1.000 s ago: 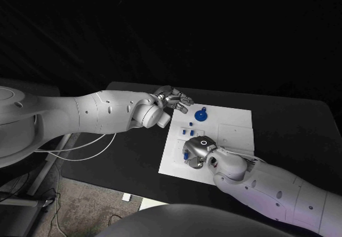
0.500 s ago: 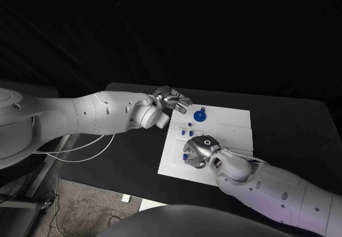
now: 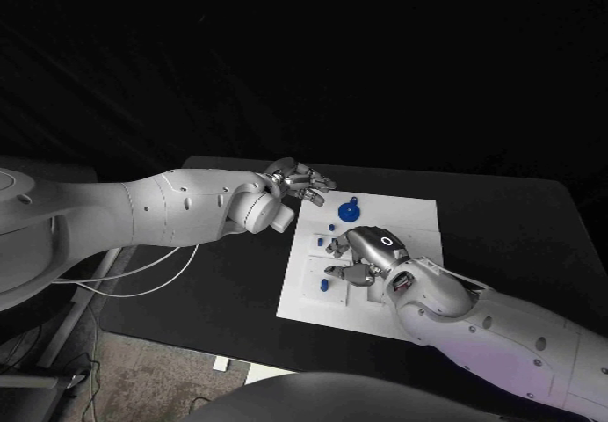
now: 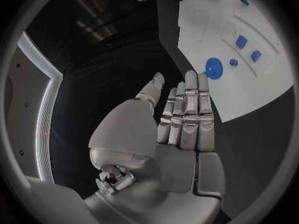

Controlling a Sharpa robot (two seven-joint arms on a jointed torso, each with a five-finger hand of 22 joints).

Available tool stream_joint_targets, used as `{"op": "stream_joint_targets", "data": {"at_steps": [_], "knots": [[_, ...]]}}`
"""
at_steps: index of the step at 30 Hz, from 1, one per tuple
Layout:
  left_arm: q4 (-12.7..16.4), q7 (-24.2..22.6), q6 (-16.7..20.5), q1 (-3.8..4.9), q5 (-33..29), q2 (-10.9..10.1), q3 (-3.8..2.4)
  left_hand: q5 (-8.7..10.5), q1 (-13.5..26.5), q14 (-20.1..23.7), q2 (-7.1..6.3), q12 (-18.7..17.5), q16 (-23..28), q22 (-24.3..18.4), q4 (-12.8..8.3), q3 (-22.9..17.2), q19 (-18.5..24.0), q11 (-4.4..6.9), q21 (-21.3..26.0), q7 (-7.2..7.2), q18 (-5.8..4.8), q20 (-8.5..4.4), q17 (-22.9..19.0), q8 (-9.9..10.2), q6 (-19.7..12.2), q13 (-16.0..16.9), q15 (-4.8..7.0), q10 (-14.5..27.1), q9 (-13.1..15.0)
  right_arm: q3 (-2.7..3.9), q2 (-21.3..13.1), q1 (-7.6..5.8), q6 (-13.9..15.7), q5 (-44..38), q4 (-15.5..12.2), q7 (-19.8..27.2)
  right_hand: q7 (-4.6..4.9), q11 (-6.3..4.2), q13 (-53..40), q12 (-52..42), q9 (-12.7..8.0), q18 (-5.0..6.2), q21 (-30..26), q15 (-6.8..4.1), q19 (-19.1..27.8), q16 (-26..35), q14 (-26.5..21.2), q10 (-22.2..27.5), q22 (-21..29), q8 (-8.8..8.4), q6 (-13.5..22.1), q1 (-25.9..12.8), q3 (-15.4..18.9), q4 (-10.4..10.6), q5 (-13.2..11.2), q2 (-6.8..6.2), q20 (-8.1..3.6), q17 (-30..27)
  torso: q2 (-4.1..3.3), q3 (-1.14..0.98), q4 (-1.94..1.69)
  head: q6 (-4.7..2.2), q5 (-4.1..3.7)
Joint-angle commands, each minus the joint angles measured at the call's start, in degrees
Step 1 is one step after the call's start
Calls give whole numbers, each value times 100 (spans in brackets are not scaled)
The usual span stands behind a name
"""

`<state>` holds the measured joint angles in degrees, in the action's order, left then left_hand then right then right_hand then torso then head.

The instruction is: Assemble the parts on the task board

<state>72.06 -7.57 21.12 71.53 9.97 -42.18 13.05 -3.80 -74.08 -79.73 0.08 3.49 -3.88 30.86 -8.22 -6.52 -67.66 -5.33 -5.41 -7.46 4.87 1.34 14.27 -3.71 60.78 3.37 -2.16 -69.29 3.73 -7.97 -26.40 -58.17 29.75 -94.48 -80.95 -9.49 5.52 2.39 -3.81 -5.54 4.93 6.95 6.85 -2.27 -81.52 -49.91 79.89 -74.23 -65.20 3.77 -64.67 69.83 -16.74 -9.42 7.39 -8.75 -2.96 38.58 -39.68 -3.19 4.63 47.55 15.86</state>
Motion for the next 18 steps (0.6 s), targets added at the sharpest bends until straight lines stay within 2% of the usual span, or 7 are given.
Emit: {"op": "stream_joint_targets", "data": {"at_steps": [1, 3, 6, 7, 10, 14, 18], "knots": [[-29, -90, -108, 3, -6, 30, -5, -14, -4, 25, 15, -17, 25, -14, -13, 37, -22, 3, 18, -4, -97, -6, -2, 1, -43, -3, -4, 45, -5, 63, -158, -82, 21, 907, -136, 268, -47, -87, -33, -157, 160, -158, -23, -78, 21, 30, -16, -187, 12, 39, -149, 27, 174, -45, 245, 73, -90, 18, 38, -37, 59, -20, -41], [-57, -91, -113, 3, -6, 40, -5, -14, -4, 25, 15, -17, 25, -14, -13, 37, -22, 3, 18, -4, -97, -6, -2, 1, -43, -3, -4, 45, -5, 117, -315, -153, -171, 1242, -238, 292, -144, -201, -240, -535, 468, -238, -40, -153, 53, 48, -46, -393, 18, 187, -344, 138, 486, -107, 468, 100, -159, 38, 54, -53, 84, -28, -66], [-107, -94, -116, -1, -6, 51, -4, -18, -47, 30, 45, -17, 26, -243, 4, 127, -89, -1, 57, -8, -103, -8, -6, 2, -50, -3, -7, 54, -5, 179, -565, -263, -547, 1569, -374, 276, -225, -239, -2156, -2914, 3900, -415, -82, -199, 97, 60, -134, 916, 35, 1669, 1016, 439, 1552, -189, 750, 282, -263, 153, 83, -84, 131, -42, -110], [-124, -94, -117, -5, -6, 54, -4, -18, -47, 30, 45, -17, 26, -243, 4, 127, -89, -1, 57, -8, -103, -8, -6, 2, -50, -3, -7, 54, -5, 191, -638, -294, -640, 1626, -409, 270, -241, -219, -2780, -3791, 5687, -416, -80, -226, 114, 11, -186, 1486, 15, 2266, 1730, 281, 1520, -181, 813, 424, -248, 220, 92, -93, 144, -46, -125], [-161, -96, -120, -20, -6, 60, -4, -18, -47, 30, 45, -17, 26, -243, 4, 127, -89, -1, 57, -8, -103, -8, -6, 2, -50, -3, -7, 54, -5, 211, -827, -359, -888, 1723, -491, 240, -306, -332, -3195, -4686, 7044, -408, 3, -228, 111, -185, -221, 1736, -104, 2232, 1530, 146, 1345, -320, 949, 432, -276, 376, 112, -113, 173, -67, -171], [-181, -96, -128, -44, -6, 61, -4, -17, -53, 33, 54, -16, 27, -262, -1, 126, -93, -1, 52, -8, -103, -9, -8, 2, -52, -2, -7, 55, -5, 222, -1030, -411, -1117, 1788, -548, 189, -361, -370, -3073, -5130, 6764, -415, 89, -248, 151, -368, -272, 1844, -277, 2756, 1582, 6, 1261, -392, 1034, 442, -291, 448, 132, -146, 202, -84, -249], [-181, -99, -132, -63, -6, 50, -3, -17, -53, 33, 54, -16, 27, -262, -1, 126, -93, -1, 52, -8, -103, -9, -8, 2, -52, -2, -7, 55, -5, 225, -1220, -435, -1239, 1883, -565, 141, -351, -366, -2831, -5120, 6202, -407, 91, -245, 140, -394, -266, 1842, -307, 2817, 1619, -109, 1238, -310, 1091, 543, -288, 415, 149, -170, 222, -103, -381]]}}
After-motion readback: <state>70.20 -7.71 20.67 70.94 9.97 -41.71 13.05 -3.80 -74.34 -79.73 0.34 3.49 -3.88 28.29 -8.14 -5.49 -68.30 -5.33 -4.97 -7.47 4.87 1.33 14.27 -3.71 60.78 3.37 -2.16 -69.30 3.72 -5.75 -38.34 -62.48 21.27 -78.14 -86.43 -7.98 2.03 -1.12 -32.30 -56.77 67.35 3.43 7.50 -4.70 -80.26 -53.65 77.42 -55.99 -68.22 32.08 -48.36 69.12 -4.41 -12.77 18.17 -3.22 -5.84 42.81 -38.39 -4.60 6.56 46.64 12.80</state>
